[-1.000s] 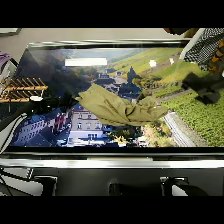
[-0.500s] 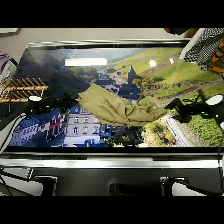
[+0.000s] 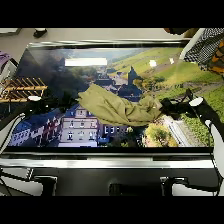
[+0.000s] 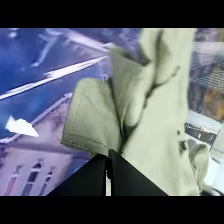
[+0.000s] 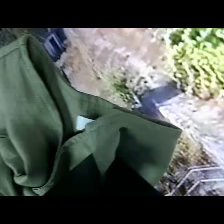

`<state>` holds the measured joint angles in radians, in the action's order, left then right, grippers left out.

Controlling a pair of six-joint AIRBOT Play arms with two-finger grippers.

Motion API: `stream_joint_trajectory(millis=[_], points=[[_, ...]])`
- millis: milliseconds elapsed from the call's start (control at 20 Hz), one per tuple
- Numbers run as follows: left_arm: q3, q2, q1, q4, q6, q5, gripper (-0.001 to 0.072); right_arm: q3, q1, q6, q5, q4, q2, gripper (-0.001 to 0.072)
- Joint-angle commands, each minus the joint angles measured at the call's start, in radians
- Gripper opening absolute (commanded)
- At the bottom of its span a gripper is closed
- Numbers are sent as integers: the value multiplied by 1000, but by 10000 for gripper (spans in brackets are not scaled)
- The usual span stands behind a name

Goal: Fold the clothes and pants, and hang the long-sleeved shirts on hangers.

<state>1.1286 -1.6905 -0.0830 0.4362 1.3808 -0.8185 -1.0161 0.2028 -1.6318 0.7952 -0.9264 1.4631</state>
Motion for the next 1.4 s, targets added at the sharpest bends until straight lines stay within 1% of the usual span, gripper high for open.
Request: stream_joint_trajectory(millis=[0, 200, 450, 500, 600, 650, 800, 900, 1050, 1100, 1200, 1300, 1350], points=[[21, 77, -14, 63, -12, -10, 12, -38, -7, 39, 0, 9, -115, 31], [150, 303, -74, 170, -12, -58, 12, -190, -7, 69, 19, 13, -385, 32], [391, 618, -145, 202, -11, -101, 12, -492, -7, 75, 18, -8, -663, 32], [427, 685, -159, 230, 4, -108, 12, -541, -7, 74, 18, -28, -705, 32], [464, 813, -179, 335, 79, -109, 13, -623, -7, 62, 18, -74, -780, 32], [467, 875, -187, 401, 128, -110, 13, -655, -7, 31, 19, -103, -811, 32], [467, 1024, -198, 668, 314, -159, 13, -706, -7, -39, 44, -133, -865, 32], [466, 1070, -198, 793, 401, -223, 13, -718, -7, -85, 66, -129, -867, 32], [439, 1048, -197, 805, 400, -332, 13, -717, -7, -146, 130, -129, -805, 32], [414, 1022, -193, 793, 400, -364, 13, -717, -7, -175, 194, -120, -756, 32], [333, 949, -166, 767, 370, -400, 14, -716, -7, -223, 391, -82, -607, 32], [235, 855, -120, 766, 359, -365, 14, -716, -7, -224, 570, -50, -426, 32], [192, 799, -100, 765, 348, -333, 14, -714, -15, -220, 636, -52, -322, 32]])
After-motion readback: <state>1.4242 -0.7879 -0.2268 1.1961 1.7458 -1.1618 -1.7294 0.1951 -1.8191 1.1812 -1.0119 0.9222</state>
